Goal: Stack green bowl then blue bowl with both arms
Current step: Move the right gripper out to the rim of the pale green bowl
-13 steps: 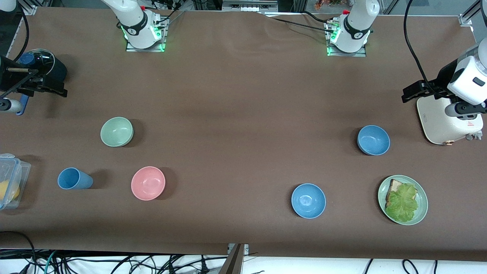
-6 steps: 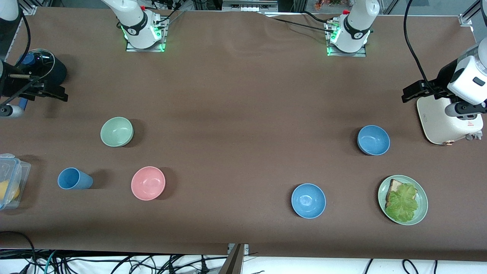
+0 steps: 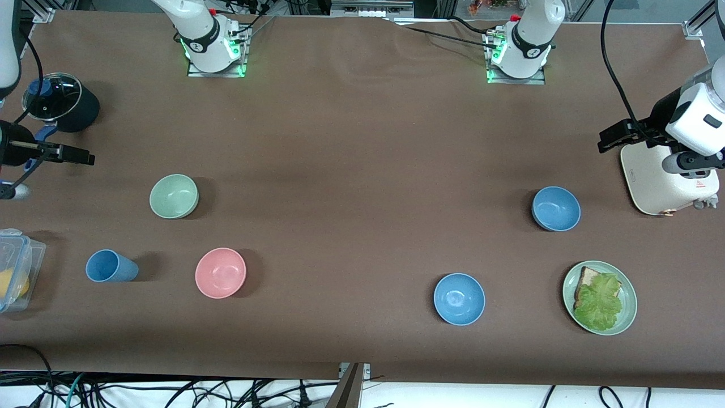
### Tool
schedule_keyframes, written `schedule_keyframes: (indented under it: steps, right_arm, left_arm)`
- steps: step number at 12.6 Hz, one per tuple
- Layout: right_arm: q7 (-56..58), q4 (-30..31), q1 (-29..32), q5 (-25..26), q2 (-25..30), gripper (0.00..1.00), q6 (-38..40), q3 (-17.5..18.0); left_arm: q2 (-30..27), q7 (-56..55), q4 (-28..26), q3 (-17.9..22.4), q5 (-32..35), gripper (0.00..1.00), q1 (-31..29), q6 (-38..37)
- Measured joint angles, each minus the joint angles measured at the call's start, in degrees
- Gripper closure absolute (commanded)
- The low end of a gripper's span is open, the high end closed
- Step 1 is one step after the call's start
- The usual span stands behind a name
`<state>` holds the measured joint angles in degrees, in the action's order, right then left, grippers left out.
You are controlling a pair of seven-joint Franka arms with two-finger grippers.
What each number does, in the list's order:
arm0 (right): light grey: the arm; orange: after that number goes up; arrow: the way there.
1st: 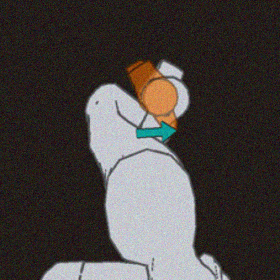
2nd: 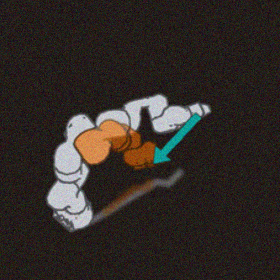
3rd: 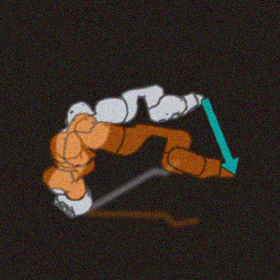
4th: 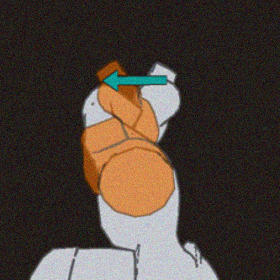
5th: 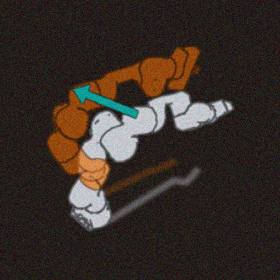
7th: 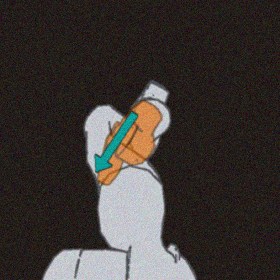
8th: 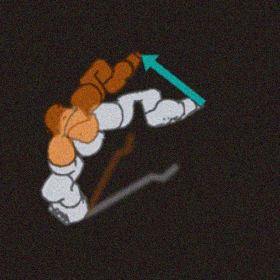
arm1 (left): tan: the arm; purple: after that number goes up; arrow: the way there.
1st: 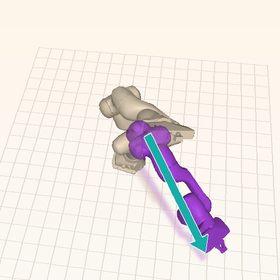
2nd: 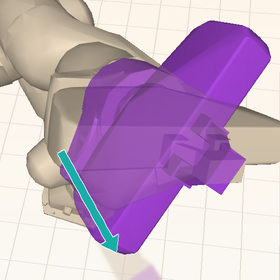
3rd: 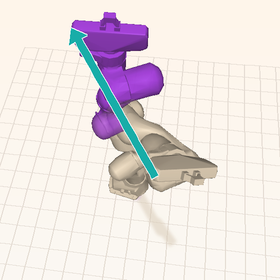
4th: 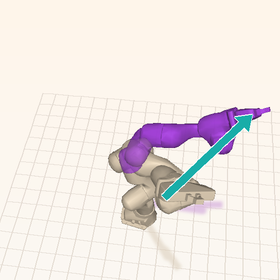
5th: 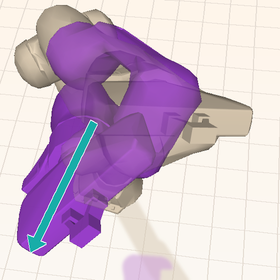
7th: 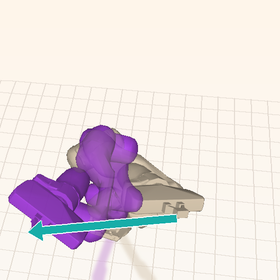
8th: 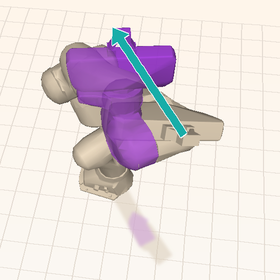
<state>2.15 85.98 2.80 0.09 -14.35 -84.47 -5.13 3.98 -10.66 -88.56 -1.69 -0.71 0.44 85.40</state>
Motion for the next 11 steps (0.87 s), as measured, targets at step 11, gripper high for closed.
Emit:
schedule_keyframes:
  steps: [11]
  right_arm:
    - [15.5, 25.7, 8.8, -14.0, -4.3, 0.00, -30.2, -0.1]
  left_arm:
    - [0.0, 0.0, 0.0, -0.1, 0.0, 0.00, 0.1, 0.0]
